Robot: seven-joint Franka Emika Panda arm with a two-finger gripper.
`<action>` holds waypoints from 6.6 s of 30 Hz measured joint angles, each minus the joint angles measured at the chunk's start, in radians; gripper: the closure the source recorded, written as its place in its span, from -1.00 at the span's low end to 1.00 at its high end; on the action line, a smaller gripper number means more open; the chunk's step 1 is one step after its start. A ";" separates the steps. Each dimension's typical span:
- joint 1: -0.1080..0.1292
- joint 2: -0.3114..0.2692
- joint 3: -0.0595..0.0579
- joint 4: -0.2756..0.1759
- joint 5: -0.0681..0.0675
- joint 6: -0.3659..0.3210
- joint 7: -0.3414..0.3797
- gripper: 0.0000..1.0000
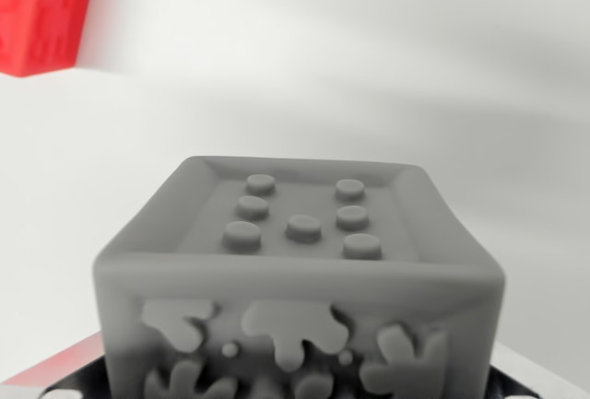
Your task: Destack cube
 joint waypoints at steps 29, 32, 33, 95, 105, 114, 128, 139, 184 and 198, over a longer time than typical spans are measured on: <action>-0.088 -0.016 -0.016 -0.065 0.005 0.049 -0.215 1.00; -0.096 -0.017 -0.018 -0.071 0.005 0.054 -0.234 1.00; -0.099 -0.017 -0.018 -0.073 0.006 0.056 -0.241 1.00; -0.297 0.000 -0.048 -0.134 0.017 0.137 -0.690 1.00; -0.299 0.082 -0.047 -0.132 0.018 0.211 -0.694 1.00; -0.299 0.144 -0.046 -0.124 0.020 0.268 -0.695 1.00; -0.301 0.230 -0.043 -0.106 0.022 0.336 -0.696 1.00; -0.303 0.275 -0.042 -0.093 0.022 0.369 -0.696 1.00; -0.303 0.299 -0.041 -0.086 0.022 0.386 -0.696 -1.00; -0.303 0.264 -0.041 -0.096 0.022 0.364 -0.696 -1.00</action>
